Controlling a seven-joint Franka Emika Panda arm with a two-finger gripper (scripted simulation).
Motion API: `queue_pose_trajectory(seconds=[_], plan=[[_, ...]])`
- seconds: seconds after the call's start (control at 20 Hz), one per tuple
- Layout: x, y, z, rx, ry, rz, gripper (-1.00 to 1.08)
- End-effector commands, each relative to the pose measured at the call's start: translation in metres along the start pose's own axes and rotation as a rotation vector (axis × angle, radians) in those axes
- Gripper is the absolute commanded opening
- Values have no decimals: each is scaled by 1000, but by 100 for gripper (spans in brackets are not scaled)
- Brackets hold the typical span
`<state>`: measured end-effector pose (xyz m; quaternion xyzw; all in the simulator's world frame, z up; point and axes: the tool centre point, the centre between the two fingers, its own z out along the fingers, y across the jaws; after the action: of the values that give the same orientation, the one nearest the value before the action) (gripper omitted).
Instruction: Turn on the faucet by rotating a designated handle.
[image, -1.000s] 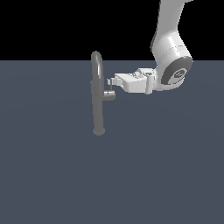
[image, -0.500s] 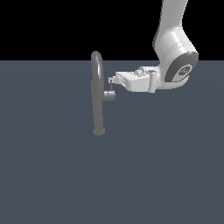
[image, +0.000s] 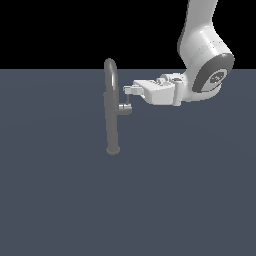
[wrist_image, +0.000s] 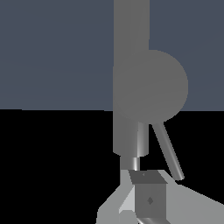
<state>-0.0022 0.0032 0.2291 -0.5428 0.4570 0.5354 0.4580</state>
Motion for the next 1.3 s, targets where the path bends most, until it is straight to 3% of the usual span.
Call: queue_pose_trajectory(seconds=[0.0,0.35,0.45,0.8,0.85,0.9,1.25], plan=[[4,7,0,-1,-2,5,-100],[15,34,0,-5,-7,16,-100],[4,25,0,-5,-2,-7,-100],[39,53,0,-6,-7,17,-100],[39,53,0,-6,-7,17,-100],[15,40,0,-10,-1,-27,-100],[66,56,0,-6,-7,16,-100]])
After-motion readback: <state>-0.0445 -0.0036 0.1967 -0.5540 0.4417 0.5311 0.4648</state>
